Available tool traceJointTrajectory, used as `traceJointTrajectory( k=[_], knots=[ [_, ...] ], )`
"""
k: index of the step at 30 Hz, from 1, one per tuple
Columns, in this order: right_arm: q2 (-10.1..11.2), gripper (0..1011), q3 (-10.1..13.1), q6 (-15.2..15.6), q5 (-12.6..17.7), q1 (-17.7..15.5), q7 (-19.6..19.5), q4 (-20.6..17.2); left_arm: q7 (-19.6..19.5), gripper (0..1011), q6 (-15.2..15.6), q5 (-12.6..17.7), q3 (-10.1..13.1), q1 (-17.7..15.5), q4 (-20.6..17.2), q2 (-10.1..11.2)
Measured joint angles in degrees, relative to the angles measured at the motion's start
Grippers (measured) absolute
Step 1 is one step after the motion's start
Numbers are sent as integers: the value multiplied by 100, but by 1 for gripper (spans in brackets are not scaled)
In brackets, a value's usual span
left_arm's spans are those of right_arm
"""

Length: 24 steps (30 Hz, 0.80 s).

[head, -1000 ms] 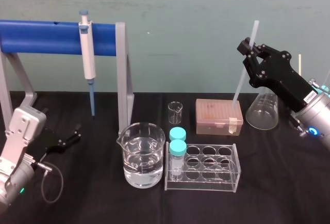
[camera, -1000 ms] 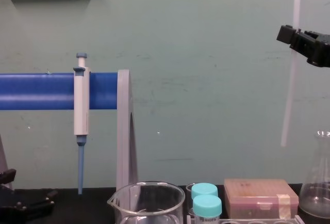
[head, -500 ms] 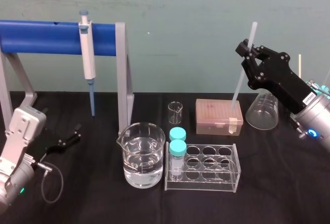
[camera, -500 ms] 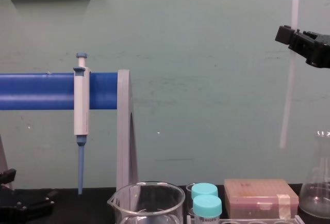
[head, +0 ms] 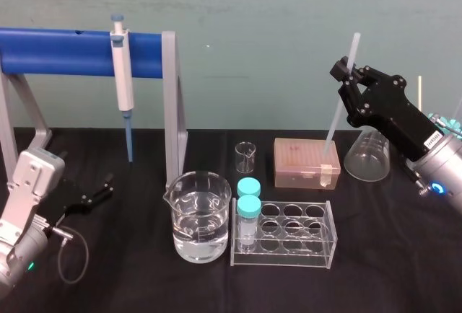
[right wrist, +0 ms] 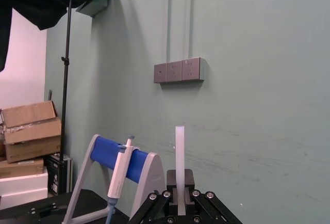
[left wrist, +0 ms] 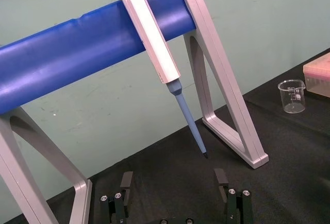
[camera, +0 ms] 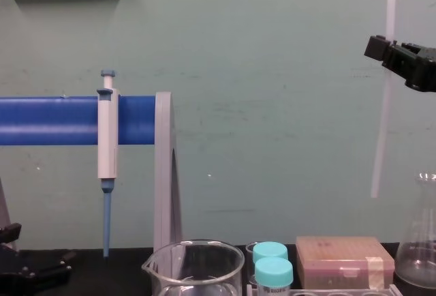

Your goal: Pick up the stirring rod with one hand, then place it down.

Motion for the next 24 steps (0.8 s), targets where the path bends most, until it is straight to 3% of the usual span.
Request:
traceJointTrajectory(
  k=[24],
  knots=[
    [-4,67,-23,16,-2,26,35,43,0,1000,0,0,0,0,0,0]
  ],
)
